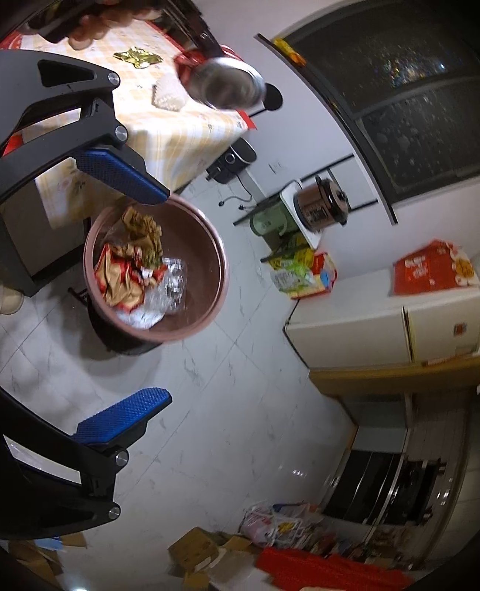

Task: Collect trash
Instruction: 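Move the left tool over the bin and open it to drop the can, then move both tools back over the table toward the foil and foam sleeve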

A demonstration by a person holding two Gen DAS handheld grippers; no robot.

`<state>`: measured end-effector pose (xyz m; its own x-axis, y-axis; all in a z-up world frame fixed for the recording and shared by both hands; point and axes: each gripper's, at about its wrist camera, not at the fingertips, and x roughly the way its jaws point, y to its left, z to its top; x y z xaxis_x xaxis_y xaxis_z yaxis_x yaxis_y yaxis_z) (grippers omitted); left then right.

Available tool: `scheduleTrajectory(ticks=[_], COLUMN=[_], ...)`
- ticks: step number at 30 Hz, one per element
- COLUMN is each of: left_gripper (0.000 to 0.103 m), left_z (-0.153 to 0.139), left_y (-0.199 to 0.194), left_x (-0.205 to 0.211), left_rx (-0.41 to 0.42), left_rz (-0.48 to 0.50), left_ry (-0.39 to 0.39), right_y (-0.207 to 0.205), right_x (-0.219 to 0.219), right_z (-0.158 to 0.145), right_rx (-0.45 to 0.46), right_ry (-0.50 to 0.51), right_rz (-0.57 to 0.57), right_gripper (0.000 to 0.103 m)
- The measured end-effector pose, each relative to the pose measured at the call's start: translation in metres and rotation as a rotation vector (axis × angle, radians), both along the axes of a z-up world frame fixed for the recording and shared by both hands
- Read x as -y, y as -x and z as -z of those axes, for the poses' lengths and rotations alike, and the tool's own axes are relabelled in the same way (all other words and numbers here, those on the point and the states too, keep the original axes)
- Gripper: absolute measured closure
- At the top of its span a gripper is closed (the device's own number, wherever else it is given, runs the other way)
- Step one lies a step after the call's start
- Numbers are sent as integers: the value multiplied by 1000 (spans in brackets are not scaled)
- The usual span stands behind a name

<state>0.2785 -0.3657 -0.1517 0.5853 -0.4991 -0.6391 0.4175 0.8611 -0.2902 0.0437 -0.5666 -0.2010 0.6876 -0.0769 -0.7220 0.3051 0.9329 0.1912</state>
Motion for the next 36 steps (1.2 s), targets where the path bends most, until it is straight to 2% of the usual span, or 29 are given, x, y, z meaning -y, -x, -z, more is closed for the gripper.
scheduleTrajectory(ticks=[5,7,10,11,12,13,15,18,23,29,36], left_gripper=[71,45,38,33,20,14,8,6,6,6,6], left_z=[10,9,4,2,-1,-3,-6,-10,-18,-22,-29], left_y=[-26,-30,-31,-29,-29,-27,-22,-16,1,26,81], left_x=[45,58,66,67,66,62,51,31,-22,-110,-253], left_rx=[-13,-5,14,26,39,57,71,74,102,77,31], left_rz=[19,28,40,41,37,33,26,-11,-136,-332,-622], left_ry=[20,47,61,51,47,50,54,38,-34,-97,-156], right_y=[15,20,23,23,23,22,19,11,-8,-44,-87], right_x=[25,34,39,40,40,40,37,30,11,-37,-119], right_z=[7,10,14,15,17,18,20,19,15,13,11], right_rx=[-14,-20,-22,-22,-22,-21,-17,-11,11,24,16], right_ry=[2,-2,-8,-11,-15,-20,-29,-42,-62,-89,-101], right_rz=[47,64,73,72,70,67,56,29,-39,-166,-330], right_gripper=[5,5,5,5,5,5,5,5,5,5,5])
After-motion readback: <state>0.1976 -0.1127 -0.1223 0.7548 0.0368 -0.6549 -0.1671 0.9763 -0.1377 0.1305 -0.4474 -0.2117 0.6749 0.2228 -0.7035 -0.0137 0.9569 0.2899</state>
